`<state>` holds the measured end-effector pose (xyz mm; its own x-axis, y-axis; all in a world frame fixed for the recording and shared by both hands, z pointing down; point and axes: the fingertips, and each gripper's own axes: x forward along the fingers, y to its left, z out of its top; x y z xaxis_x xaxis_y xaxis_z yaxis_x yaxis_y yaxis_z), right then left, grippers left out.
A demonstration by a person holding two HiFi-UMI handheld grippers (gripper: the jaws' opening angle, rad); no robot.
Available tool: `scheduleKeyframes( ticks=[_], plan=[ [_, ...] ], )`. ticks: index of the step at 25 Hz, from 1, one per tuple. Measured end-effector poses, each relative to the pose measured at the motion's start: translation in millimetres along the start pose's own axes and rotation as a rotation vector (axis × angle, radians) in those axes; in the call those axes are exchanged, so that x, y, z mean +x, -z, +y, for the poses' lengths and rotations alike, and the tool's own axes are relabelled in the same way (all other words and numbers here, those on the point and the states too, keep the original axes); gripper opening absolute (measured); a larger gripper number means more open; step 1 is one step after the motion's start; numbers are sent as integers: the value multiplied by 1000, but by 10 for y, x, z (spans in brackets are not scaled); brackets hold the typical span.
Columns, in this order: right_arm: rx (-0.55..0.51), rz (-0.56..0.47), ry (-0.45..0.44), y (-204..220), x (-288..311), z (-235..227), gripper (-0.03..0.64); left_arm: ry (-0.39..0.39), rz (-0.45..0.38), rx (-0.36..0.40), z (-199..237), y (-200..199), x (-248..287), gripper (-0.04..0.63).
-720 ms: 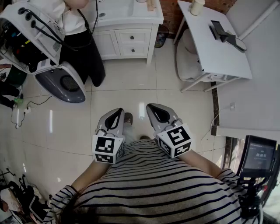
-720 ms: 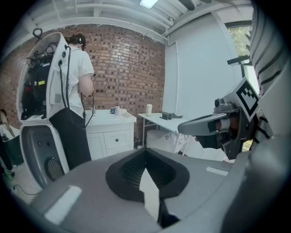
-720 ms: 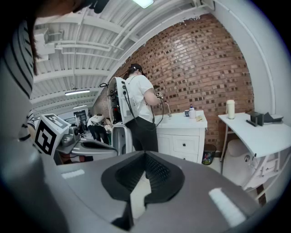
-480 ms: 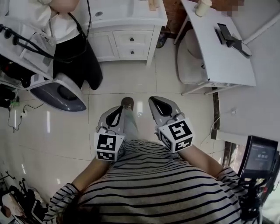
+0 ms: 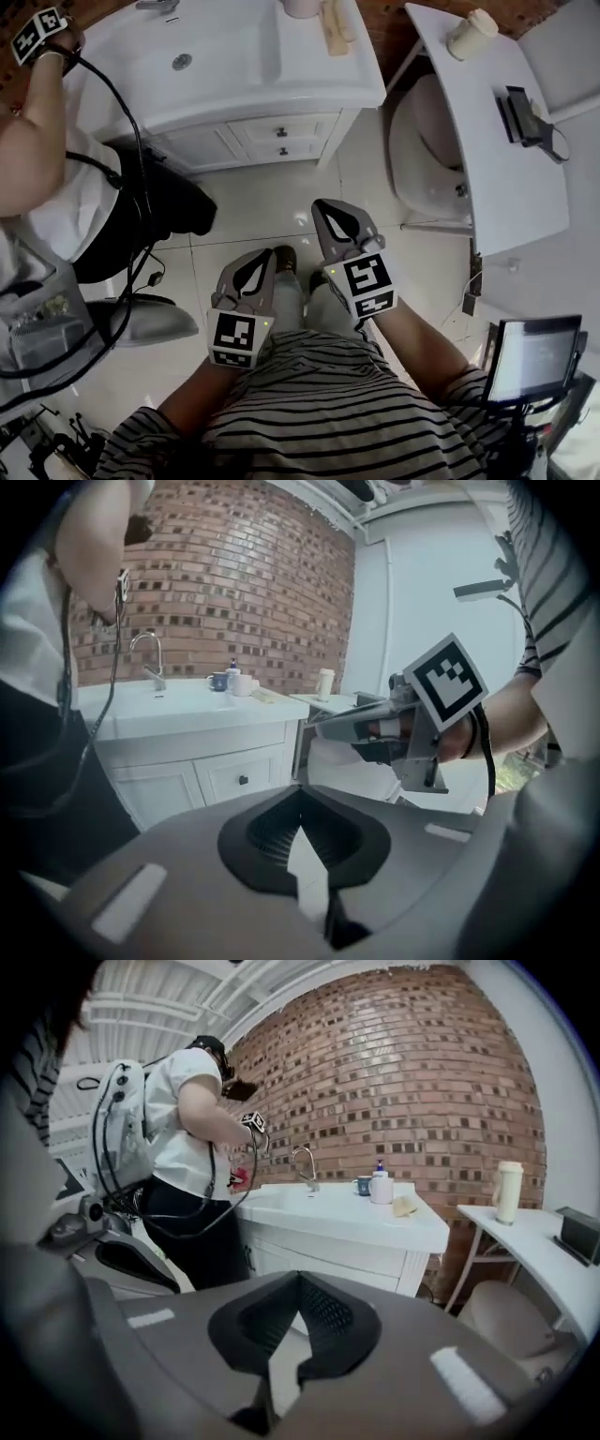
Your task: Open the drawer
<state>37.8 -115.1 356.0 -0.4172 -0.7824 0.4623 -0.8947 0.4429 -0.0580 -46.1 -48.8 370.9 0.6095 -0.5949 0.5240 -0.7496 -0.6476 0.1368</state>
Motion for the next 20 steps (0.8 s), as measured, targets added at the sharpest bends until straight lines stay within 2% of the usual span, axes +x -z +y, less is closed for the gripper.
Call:
scheduleKeyframes(
  ticks=[4, 8, 12, 13, 14, 20],
  plan=[
    [-111, -1, -2, 328, 896, -400, 2, -29, -18, -82, 333, 214, 627, 15],
    [-225, 19, 37, 857, 1779, -764, 2, -49, -82, -92, 545, 482, 1137, 15],
    [-256, 29, 61, 1201, 2590, -1004, 2, -63, -80, -121, 846, 777, 1540, 15],
    [-255, 24, 44, 1237, 2762, -1015, 31, -71, -68, -133, 925, 841, 1615, 15],
    [-254, 22, 26, 1266, 2890, -1020, 95, -81, -54, -144, 980, 894, 1663, 15],
    [-277, 23, 20, 1266, 3005, -1064, 95, -119, -49, -158, 1044, 936, 1629, 15]
  ],
)
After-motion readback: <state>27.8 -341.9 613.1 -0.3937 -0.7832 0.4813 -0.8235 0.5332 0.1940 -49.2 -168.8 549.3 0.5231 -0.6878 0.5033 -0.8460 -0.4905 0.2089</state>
